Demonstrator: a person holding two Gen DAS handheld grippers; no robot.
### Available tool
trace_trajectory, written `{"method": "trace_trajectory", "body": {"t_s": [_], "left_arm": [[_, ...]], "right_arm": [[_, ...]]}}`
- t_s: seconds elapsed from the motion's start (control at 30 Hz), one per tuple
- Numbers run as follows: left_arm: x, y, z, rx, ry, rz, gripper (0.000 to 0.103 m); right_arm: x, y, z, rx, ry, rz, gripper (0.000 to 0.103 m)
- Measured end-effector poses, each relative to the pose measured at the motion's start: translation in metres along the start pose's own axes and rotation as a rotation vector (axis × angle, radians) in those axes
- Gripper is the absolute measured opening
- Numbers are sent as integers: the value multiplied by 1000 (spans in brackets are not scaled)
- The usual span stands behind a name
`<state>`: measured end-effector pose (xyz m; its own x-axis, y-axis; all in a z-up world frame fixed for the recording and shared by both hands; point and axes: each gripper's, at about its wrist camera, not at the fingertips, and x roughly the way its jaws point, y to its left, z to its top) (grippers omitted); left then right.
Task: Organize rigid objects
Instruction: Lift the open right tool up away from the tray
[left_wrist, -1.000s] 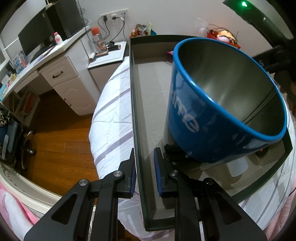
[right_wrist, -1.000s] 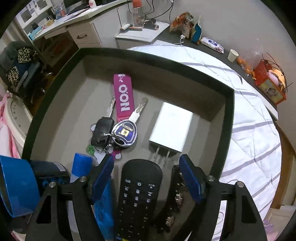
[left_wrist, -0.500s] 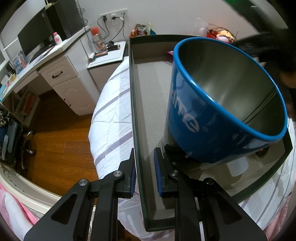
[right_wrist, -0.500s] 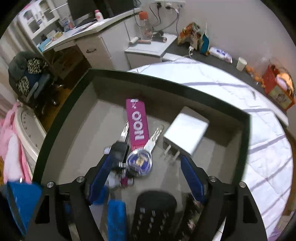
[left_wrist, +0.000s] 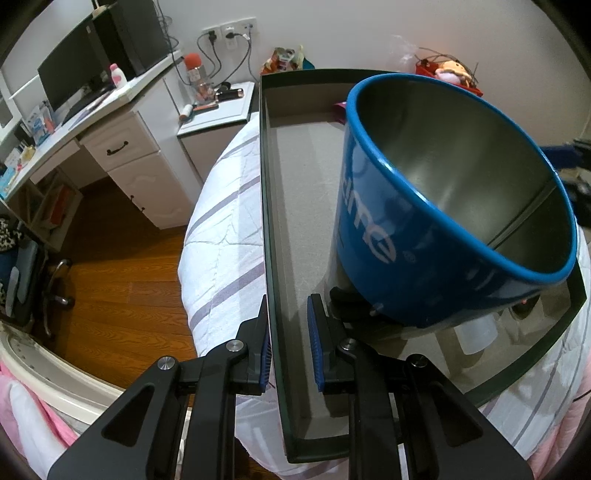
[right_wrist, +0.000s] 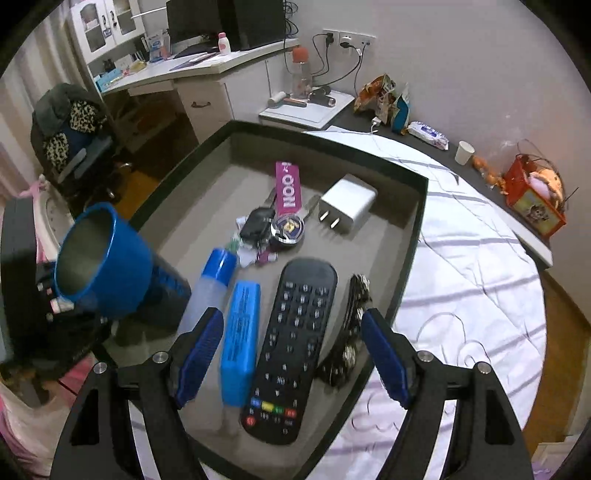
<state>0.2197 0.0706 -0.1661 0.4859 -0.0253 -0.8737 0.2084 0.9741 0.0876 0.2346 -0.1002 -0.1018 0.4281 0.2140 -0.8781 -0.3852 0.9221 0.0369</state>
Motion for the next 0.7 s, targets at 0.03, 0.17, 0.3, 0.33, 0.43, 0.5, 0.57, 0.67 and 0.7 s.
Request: {"method": "trace_trajectory", "body": {"t_s": [0.03, 0.17, 0.3, 0.33, 0.43, 0.5, 0.57, 0.67, 0.7], "left_arm": [[0, 0, 0, 0, 0, 1, 16], [-3, -4, -2, 0, 0, 14, 16], [-5, -7, -3, 0, -1, 29, 16], [-6, -6, -3, 0, -1, 29, 16], [-9, -7, -4, 1, -2, 37, 16], [-11, -8, -5, 3, -4, 43, 16], [-12, -6, -4, 0, -4, 46, 16], [-15, -6, -5, -1, -8, 49, 16], [-16, -6, -4, -1, -9, 49, 16]], "right_arm": [[-1, 1, -3, -2, -5, -13, 79], [-5, 8, -10, -18, -17, -35, 79], [-8, 13, -17, -44, -25, -28, 79], [-8, 14, -17, -44, -29, -30, 79], [-12, 16, -22, -43, -43, -33, 79], [-13, 19, -23, -45, -47, -39, 79], [-15, 21, -25, -54, -50, -38, 79], [-17, 24, -27, -55, -58, -33, 79], [-18, 23, -27, -53, -61, -35, 79]]}}
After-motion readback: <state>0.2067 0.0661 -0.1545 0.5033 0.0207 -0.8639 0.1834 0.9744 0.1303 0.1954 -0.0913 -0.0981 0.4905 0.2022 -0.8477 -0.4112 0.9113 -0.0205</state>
